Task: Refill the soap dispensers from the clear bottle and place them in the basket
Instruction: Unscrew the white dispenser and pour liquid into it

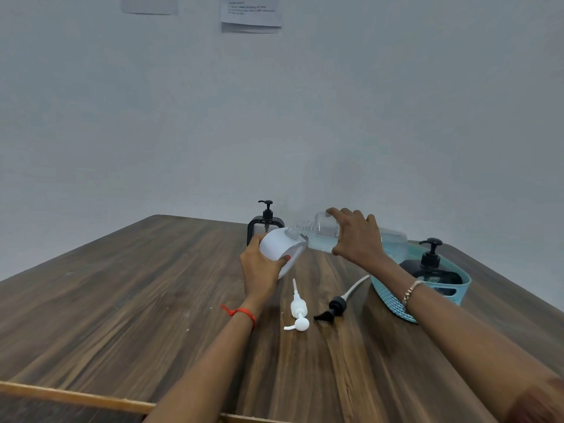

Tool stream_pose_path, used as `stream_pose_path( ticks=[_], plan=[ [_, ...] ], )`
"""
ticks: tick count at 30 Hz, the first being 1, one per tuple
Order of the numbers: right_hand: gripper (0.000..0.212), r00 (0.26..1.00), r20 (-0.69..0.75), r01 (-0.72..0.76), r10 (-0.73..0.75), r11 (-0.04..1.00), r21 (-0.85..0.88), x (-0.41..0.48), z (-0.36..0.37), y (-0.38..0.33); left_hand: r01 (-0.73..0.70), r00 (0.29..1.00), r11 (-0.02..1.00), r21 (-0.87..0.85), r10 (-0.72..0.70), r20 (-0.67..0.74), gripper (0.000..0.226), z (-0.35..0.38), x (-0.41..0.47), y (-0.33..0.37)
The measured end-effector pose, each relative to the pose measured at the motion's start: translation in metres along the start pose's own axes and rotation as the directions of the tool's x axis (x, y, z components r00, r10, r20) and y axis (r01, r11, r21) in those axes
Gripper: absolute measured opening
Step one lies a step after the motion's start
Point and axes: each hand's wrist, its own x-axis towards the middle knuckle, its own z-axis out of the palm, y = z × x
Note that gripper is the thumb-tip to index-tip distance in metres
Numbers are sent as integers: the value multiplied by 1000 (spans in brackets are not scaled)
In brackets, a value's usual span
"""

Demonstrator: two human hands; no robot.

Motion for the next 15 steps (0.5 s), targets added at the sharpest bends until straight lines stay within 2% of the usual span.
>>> stream_pose_path(
  ticks=[15],
  plan=[
    [70, 1000, -5, 17, -17, 1000, -2, 0, 0, -4, 38, 999, 999, 20, -37, -5, 53, -1, 1, -8]
  ],
)
